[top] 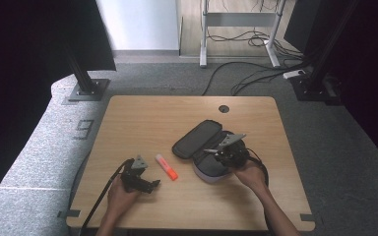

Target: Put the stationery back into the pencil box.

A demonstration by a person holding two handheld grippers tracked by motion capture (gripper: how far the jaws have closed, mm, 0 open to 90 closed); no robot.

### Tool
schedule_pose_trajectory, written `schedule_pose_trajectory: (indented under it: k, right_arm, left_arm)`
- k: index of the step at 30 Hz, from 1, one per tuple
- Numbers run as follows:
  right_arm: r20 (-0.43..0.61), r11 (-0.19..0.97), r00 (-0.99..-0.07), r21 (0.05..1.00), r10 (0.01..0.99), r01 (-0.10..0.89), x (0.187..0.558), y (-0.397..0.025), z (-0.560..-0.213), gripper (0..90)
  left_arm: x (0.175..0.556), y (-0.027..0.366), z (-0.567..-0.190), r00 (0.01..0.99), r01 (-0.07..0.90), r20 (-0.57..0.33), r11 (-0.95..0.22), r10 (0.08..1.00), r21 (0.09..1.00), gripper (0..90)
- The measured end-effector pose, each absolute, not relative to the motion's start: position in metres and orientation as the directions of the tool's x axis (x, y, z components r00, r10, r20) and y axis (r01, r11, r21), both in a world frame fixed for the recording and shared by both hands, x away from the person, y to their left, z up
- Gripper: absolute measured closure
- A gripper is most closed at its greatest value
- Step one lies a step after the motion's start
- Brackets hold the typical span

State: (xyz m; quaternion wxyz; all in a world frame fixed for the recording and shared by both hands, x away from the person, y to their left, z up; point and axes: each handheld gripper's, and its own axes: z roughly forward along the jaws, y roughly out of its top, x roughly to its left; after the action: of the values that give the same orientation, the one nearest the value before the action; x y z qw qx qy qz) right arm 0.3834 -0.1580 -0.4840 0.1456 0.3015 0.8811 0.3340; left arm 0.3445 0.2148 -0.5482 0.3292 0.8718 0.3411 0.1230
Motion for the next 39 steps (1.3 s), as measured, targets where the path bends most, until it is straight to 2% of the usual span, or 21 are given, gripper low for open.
schedule_pose_trajectory:
  k: [23,31,39]
  right_arm:
    - [-0.039,0.623,-0.777,0.624,0.629,0.472,0.396,-0.149,-0.520,71.1]
    - [-0.050,0.618,-0.774,0.635,0.631,0.463,0.394,-0.148,-0.515,63.8]
    - [-0.074,0.636,-0.780,0.629,0.622,0.447,0.391,-0.147,-0.506,46.8]
  left_arm:
    - [0.344,0.215,-0.548,0.737,0.514,-0.010,-0.551,0.676,0.658,0.0]
    - [0.344,0.215,-0.548,0.737,0.514,-0.010,-0.550,0.676,0.658,0.0]
    - [0.344,0.215,-0.548,0.737,0.514,-0.010,-0.550,0.676,0.658,0.0]
